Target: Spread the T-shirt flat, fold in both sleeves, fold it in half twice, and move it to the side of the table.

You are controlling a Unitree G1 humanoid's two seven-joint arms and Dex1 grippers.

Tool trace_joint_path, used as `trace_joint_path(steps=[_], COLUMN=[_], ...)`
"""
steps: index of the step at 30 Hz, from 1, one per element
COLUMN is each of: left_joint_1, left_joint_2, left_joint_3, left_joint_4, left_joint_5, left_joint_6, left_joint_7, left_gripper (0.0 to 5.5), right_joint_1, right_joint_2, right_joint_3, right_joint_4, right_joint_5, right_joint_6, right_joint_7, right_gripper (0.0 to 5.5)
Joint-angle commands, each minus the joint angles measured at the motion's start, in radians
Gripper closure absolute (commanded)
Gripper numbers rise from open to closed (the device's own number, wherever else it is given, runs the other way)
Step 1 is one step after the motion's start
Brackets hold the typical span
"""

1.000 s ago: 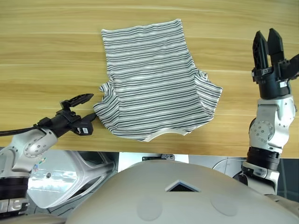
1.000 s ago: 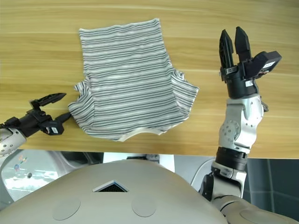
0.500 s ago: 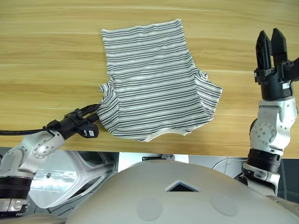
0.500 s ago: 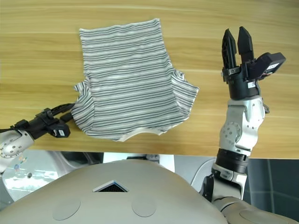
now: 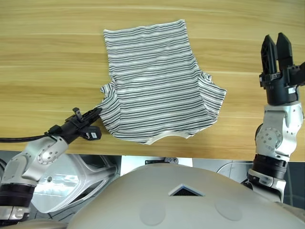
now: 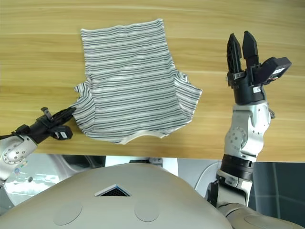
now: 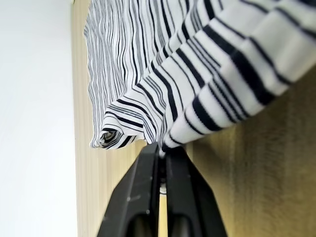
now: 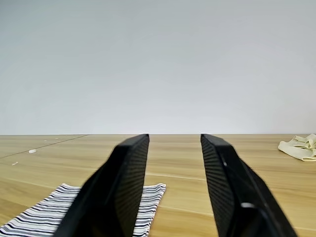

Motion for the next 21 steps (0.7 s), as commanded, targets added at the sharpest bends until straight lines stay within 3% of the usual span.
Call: trace_joint_path(steps=[1,6,21], left_joint_1=[0.076,0.036,-0.121], left_joint_2=[-0.065,-0.113,-0.227], left_joint_3=[0.003,-0.014,-0.124], left_joint_4=[0.007,-0.063,-0.022], left_joint_5=[0.013,-0.073,-0.004], left_joint_6=[0.062,0.023,-0.042], left_joint_7=[0.042,0.044,0.115], left_gripper=[5.50,5.50,5.50], right_joint_1=[0.002,0.010,0.006], right_joint_2=[0.001,0.001,-0.004], right_joint_3=[-0.005,-0.008,-0.001], right_joint_4=[0.015,0.024,0.107], right_joint_5=[0.003,0.002,-0.021], right_joint_6=[-0.003,-0.012,-0.050], right_joint_7=[0.013,0.028,0.083], right_gripper=[3.57,3.57,3.57])
